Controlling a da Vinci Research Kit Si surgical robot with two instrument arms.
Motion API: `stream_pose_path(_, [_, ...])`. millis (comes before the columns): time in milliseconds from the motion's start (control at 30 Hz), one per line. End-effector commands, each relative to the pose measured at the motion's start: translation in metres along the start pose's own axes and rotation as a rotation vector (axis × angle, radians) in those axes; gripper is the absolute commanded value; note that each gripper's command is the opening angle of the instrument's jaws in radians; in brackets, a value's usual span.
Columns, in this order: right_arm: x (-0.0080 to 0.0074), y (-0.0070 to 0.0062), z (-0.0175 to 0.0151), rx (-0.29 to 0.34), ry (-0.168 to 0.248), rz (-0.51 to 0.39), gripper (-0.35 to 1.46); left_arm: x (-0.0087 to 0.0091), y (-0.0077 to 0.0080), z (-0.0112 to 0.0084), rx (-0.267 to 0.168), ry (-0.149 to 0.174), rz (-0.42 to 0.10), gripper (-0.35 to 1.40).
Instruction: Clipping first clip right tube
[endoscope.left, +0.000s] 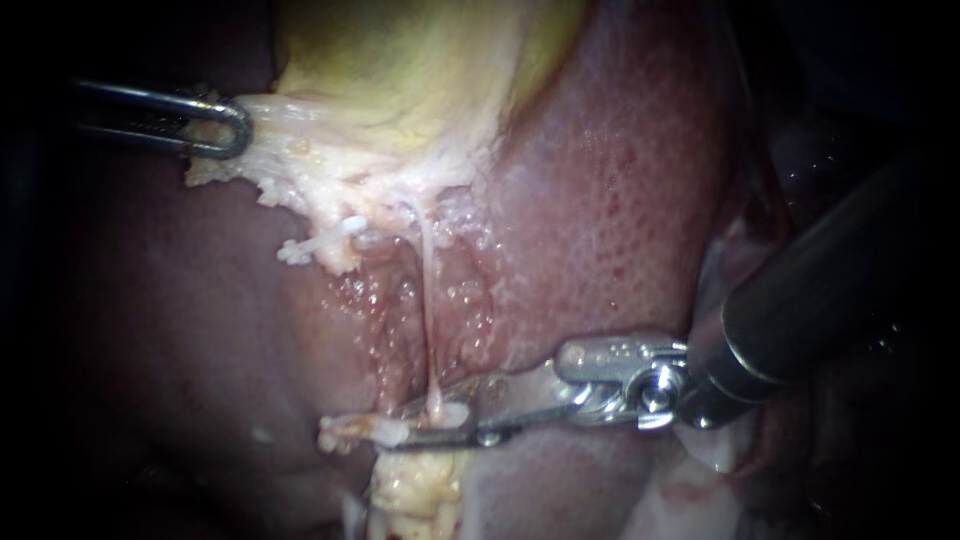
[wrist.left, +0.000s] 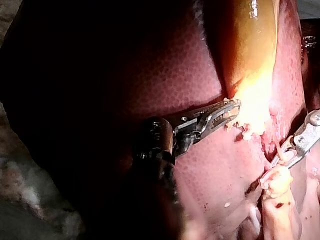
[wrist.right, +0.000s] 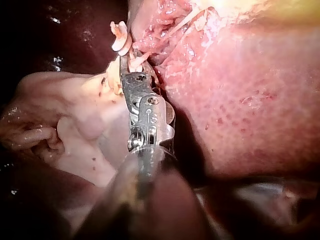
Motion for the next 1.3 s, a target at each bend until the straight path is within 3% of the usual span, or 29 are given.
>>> stream_pose_path(33, [0.0,0.0,0.0,0.0,0.0,0.006,-0.35,0.0,0.0,0.0,0.0,0.0,0.0,-0.35])
stream_pose_path(67, [0.0,0.0,0.0,0.0,0.0,0.006,-0.33,0.0,0.0,0.0,0.0,0.0,0.0,-0.35])
stream_pose_path(133, [0.0,0.0,0.0001,-0.001,-0.003,0.006,-0.02,0.0,0.0,0.0,0.0,0.0,0.0,-0.35])
stream_pose_path(233, [-0.0001,0.0004,0.0004,0.002,0.017,0.011,0.28,0.0,0.0,0.0,0.0,0.0,0.0,-0.35])
stream_pose_path(333, [-0.0003,0.0008,0.0008,0.011,0.05,-0.04,0.42,0.0,0.0,-0.0001,-0.001,0.0,0.0,-0.35])
stream_pose_path(667, [-0.0007,0.0015,0.0001,-0.048,0.08,-0.074,0.5,0.0,0.0,-0.0001,-0.001,0.0,0.0,-0.35])
stream_pose_path(1033, [-0.001,0.0027,-0.0028,-0.029,0.147,-0.067,0.5,-0.0001,-0.0001,-0.0003,-0.002,-0.001,0.001,-0.35])
stream_pose_path(1300, [-0.0008,0.0025,-0.003,0.014,0.191,-0.046,0.5,-0.0001,-0.0001,-0.0004,-0.002,-0.001,0.001,-0.35])
